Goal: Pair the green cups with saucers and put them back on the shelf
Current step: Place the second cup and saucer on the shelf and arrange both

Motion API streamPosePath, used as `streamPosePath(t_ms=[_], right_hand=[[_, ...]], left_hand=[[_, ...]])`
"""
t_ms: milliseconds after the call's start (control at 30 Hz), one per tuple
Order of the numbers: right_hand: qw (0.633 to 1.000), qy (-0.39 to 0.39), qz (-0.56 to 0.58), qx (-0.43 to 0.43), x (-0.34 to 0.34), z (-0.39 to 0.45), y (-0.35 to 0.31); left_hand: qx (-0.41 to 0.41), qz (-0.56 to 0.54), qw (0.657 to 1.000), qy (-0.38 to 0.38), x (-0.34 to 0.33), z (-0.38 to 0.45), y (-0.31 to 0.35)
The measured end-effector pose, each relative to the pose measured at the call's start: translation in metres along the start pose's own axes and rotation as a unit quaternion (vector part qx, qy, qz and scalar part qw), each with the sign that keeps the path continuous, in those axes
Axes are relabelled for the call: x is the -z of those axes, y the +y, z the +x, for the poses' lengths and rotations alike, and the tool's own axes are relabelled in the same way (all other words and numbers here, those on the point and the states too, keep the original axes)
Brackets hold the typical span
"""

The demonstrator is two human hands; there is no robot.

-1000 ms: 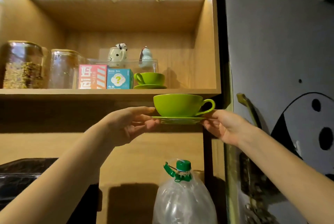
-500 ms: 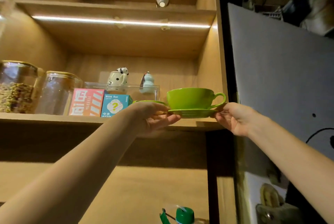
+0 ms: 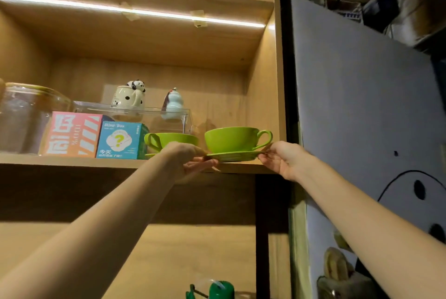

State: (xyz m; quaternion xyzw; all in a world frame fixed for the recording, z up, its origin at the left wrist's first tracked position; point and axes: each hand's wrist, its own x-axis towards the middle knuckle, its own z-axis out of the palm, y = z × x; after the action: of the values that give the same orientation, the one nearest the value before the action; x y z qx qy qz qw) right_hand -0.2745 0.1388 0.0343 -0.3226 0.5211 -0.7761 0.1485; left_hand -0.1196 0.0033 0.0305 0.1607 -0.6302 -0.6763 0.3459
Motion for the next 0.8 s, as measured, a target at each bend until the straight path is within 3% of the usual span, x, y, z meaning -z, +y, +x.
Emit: streamPosePath(t_ms=[567,800], right_hand=[[0.998,0.051,0.004,-0.029,0.001,0.015,0.010],[0.992,0.126,0.017,-0.026,-0.004,0.021,0.009]], left_hand=[[-0.076,0.029,0.993,0.084,-0.018,0.024,-0.010],[-0.075,0.124,0.988,0.049,-0.022,0.017,-0.001]])
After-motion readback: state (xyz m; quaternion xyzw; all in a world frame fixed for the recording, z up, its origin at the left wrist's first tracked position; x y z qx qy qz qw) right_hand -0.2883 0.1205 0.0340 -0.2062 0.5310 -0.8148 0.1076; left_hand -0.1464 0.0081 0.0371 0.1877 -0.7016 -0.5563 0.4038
